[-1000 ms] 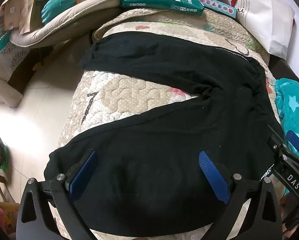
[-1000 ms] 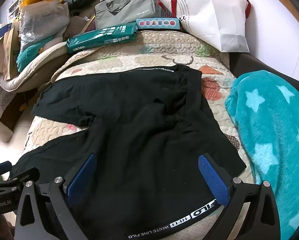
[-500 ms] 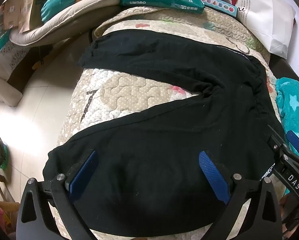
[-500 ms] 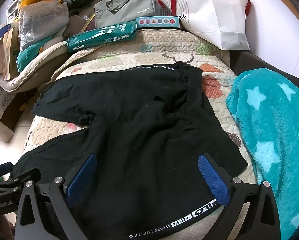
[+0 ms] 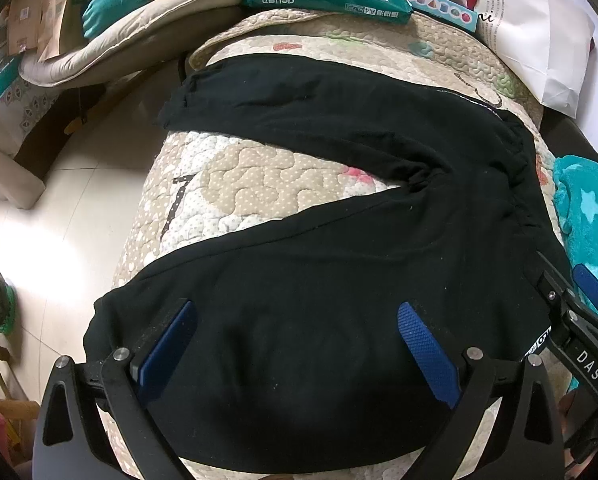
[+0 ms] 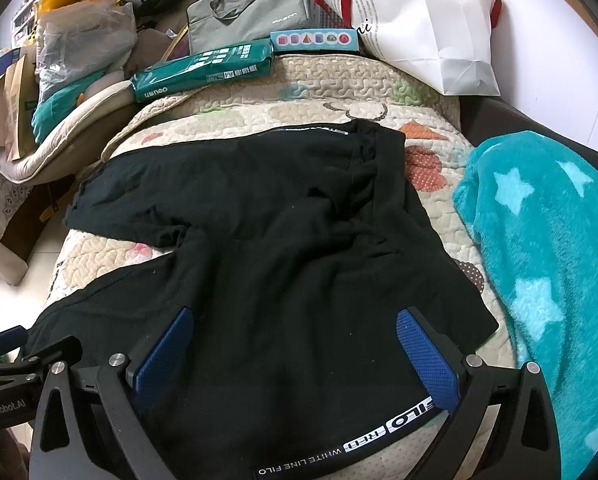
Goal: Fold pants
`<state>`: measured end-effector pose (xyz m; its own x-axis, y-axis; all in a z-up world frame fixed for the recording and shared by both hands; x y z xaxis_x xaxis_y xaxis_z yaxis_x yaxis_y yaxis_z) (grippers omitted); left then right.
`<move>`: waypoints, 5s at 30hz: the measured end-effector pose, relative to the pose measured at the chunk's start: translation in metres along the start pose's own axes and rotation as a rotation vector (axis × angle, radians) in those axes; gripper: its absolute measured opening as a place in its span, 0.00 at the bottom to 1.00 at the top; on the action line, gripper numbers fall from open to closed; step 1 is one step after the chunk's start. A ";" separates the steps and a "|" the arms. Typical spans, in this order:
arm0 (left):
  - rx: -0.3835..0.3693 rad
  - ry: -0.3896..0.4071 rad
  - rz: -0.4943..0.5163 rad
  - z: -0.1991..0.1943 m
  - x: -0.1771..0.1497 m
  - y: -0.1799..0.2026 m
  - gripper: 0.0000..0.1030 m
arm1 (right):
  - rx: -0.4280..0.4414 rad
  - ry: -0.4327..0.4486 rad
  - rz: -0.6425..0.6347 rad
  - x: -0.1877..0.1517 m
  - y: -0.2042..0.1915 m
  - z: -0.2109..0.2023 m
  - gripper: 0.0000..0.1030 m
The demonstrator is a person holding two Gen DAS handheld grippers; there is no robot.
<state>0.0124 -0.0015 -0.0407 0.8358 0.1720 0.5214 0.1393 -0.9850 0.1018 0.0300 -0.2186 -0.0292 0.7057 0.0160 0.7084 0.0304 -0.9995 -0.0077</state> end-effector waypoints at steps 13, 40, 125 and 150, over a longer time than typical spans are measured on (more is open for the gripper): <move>0.002 -0.006 -0.003 0.003 -0.003 -0.001 0.97 | 0.001 -0.004 0.002 -0.002 0.000 0.001 1.00; 0.069 -0.163 -0.007 0.044 -0.019 -0.004 0.98 | 0.014 -0.038 0.016 -0.006 0.001 0.006 1.00; 0.087 0.000 -0.033 0.184 0.237 -0.134 0.79 | 0.249 -0.177 -0.362 0.180 -0.017 0.222 0.99; -0.018 0.200 0.006 0.009 0.174 -0.109 0.07 | 0.358 -0.130 -0.295 0.151 -0.009 0.091 0.12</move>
<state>0.1473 0.1356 0.0317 0.7139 0.1675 0.6799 0.1238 -0.9859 0.1129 0.2009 -0.2042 0.0138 0.7123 0.3239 0.6227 0.4688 -0.8798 -0.0785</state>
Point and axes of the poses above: each gripper's, at about its wrist camera, not at the fingertips, and z roughly the way its jaws point, y to its right, x to its top, the point moved 2 cm from there along z, roughly the way its jaws point, and after that the axes turned 5 degrees about y, right-handed, at the moved point
